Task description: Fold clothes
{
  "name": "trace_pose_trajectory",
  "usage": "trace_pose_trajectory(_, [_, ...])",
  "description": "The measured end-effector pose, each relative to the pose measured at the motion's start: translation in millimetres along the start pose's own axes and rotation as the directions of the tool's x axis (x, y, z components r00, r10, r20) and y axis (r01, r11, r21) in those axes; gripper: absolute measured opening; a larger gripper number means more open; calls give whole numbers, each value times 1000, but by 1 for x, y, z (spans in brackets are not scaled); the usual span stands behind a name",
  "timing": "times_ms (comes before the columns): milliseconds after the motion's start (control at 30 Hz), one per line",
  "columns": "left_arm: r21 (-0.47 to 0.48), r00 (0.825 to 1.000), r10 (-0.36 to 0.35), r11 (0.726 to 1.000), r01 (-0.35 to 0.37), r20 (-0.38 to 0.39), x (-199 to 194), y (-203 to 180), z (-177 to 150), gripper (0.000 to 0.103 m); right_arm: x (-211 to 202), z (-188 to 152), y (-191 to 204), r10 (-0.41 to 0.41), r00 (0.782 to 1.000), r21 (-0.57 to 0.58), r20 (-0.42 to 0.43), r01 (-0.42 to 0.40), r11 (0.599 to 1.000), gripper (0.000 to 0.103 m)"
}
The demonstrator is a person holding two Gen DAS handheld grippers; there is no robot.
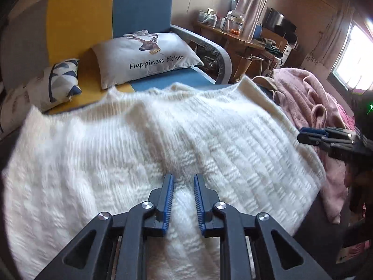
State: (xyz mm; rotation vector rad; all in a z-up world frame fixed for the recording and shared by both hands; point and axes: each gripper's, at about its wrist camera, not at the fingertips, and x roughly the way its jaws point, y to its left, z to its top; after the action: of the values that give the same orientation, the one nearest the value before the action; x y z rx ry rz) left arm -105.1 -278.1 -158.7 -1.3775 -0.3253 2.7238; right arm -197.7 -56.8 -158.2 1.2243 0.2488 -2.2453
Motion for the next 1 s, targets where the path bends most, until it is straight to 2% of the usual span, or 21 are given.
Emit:
trace_pose_trajectory(100, [-54, 999, -43, 998, 43, 7, -2, 10, -4, 17, 6, 10, -9, 35, 999, 54, -3, -35, 998, 33])
trace_pose_trajectory(233, [-76, 998, -56, 995, 57, 9, 0, 15, -5, 16, 20, 29, -18, 100, 995, 123, -12, -98, 988, 33])
trace_pose_trajectory(267, [-79, 998, -57, 995, 58, 14, 0, 15, -8, 16, 26, 30, -17, 80, 996, 111, -34, -76, 991, 32])
trace_pose_trajectory(300, [-86, 998, -60, 994, 61, 20, -1, 16, -10, 16, 29, 29, -14, 57, 997, 89, -52, -52, 995, 11])
trace_pose_trajectory(333, [-90, 998, -64, 994, 66, 27, -1, 17, -11, 16, 30, 25, -10, 51, 996, 57, -70, -47, 997, 7])
trace_pose_trajectory(433, [-108, 995, -85, 990, 90, 54, -1, 22, -16, 15, 23, 2, -3, 18, 994, -20, -104, -20, 1000, 7])
trace_pose_trajectory(500, [-104, 994, -84, 990, 90, 66, -1, 22, -17, 15, 18, -9, -4, 6, 994, -30, -106, -10, 999, 7])
trace_pose_trajectory(633, [-105, 994, -85, 990, 92, 68, -1, 22, -17, 15, 10, -1, -7, -14, 996, -27, -90, 11, 1000, 7])
trace_pose_trajectory(700, [-106, 994, -87, 990, 94, 67, 0, 22, -17, 15, 8, 12, -10, 4, 997, 4, -75, -4, 1000, 13])
trace_pose_trajectory(833, [-108, 993, -89, 989, 97, 73, 0, 22, -18, 14, 14, 44, -17, 26, 999, 55, -29, -25, 998, 19])
trace_pose_trajectory(900, [-110, 993, -90, 989, 98, 77, 0, 23, -18, 14, 28, 59, -17, 22, 999, 62, -39, -20, 998, 39])
trace_pose_trajectory(967, [-117, 992, -95, 988, 104, 81, 0, 24, -19, 14, 44, 73, -16, 11, 998, 52, -60, -7, 999, 43])
trace_pose_trajectory(1000, [-122, 992, -98, 987, 108, 83, 0, 24, -19, 14, 52, 76, -14, -24, 997, 26, -75, 26, 999, 43])
